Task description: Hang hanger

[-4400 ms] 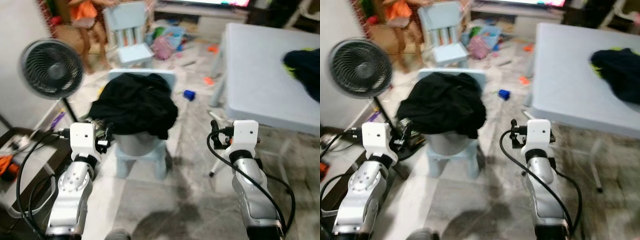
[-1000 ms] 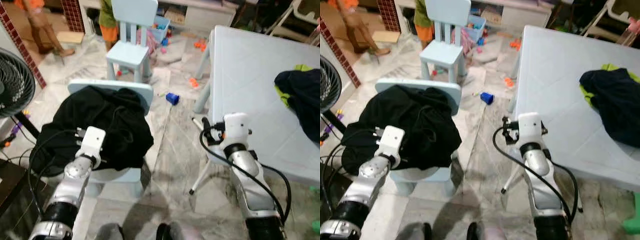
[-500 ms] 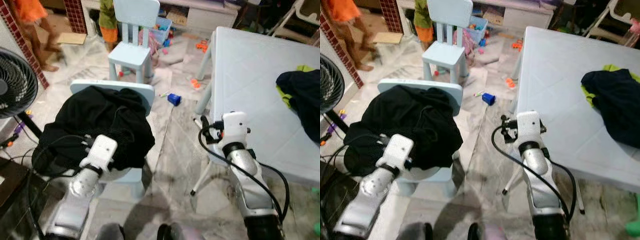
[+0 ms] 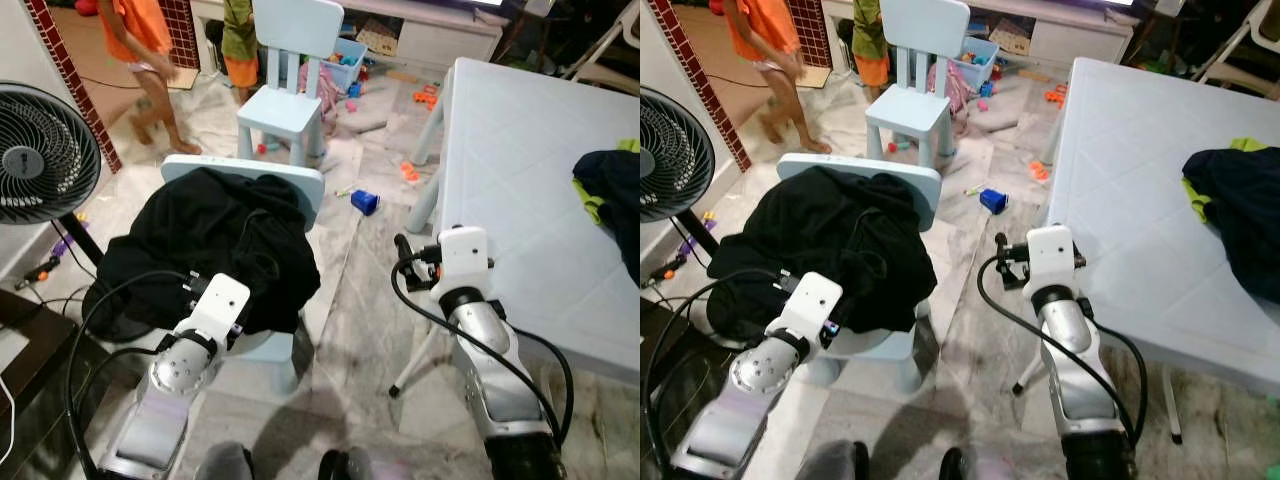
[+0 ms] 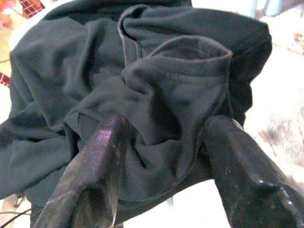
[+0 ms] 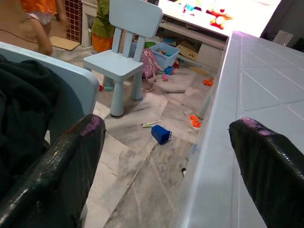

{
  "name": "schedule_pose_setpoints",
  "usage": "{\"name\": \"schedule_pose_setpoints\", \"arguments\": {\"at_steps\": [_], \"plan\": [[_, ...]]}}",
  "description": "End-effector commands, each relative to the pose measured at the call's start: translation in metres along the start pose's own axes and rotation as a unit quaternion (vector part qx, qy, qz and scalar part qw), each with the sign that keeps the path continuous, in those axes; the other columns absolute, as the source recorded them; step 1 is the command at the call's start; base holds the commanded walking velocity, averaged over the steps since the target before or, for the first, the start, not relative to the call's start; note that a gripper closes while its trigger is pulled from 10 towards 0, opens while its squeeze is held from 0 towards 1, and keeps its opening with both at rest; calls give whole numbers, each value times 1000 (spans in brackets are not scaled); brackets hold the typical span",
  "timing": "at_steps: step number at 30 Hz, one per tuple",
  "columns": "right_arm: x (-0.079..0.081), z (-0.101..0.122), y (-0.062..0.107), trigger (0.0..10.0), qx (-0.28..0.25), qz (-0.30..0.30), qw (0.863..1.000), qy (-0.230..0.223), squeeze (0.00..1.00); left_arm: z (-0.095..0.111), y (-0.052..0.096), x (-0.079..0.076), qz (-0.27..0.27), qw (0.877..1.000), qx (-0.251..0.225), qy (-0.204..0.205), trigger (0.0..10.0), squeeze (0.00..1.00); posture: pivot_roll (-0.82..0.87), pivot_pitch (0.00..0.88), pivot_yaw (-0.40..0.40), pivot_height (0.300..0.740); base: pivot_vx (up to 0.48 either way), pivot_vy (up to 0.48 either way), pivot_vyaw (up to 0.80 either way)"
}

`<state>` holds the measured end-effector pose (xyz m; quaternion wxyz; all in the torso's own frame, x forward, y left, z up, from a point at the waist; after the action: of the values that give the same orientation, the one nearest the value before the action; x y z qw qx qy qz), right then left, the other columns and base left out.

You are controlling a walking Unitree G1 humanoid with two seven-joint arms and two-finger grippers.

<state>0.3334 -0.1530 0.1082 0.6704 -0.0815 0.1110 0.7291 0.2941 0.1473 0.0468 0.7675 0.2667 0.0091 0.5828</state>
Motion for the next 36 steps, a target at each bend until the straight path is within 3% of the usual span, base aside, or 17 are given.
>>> {"name": "schedule_pose_setpoints", "arguments": {"at_steps": [1, 12, 18, 21, 22, 27, 36], "plan": [[1, -1, 1, 10000, 4, 2, 1000, -4, 0, -15, -5, -4, -34, 999, 35, -8, 10000, 0, 43, 105, -101, 740, 0, 0, 0], [2, 3, -1, 10000, -3, 8, 1000, 2, 0, -13, -48, 11, -28, 998, 46, 11, 10000, 0, 24, 113, -103, 740, 0, 0, 0], [6, 5, 2, 10000, -5, 9, 1000, 0, 0, -6, -63, 5, -42, 998, 37, 36, 10000, 0, 5, 120, -97, 740, 0, 0, 0], [6, 5, 3, 10000, -5, 10, 1000, 2, 0, -2, -65, -1, -58, 997, 34, 43, 10000, 0, 3, 123, -99, 740, 0, 0, 0], [6, 4, 4, 10000, -4, 10, 1000, 3, 0, 1, -67, -9, -83, 995, 32, 37, 10000, 0, 4, 126, -99, 740, 0, 0, 0], [6, 5, 2, 10000, -4, 11, 1000, 4, 0, 12, -67, -18, -109, 994, 12, 18, 10000, 0, 6, 129, -99, 740, 0, 0, 0], [6, 4, 2, 10000, -3, 12, 1000, 3, 0, 9, -51, -24, -125, 990, 1, -65, 10000, 0, 14, 132, -97, 740, 0, 0, 0]]}}
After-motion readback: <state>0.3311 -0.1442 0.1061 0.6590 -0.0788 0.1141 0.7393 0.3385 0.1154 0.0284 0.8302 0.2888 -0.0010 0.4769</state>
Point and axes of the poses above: a point about 5 cm out from each wrist's last joint towards the gripper, its own y axis pointing back from the gripper into the wrist, its own z axis along the axis of the wrist's last joint, x = y × z, the point moved 5 cm from there along -y, pointing out of the wrist towards the gripper, and after that the axes turned 6 degrees about y, right-handed, at the moved point
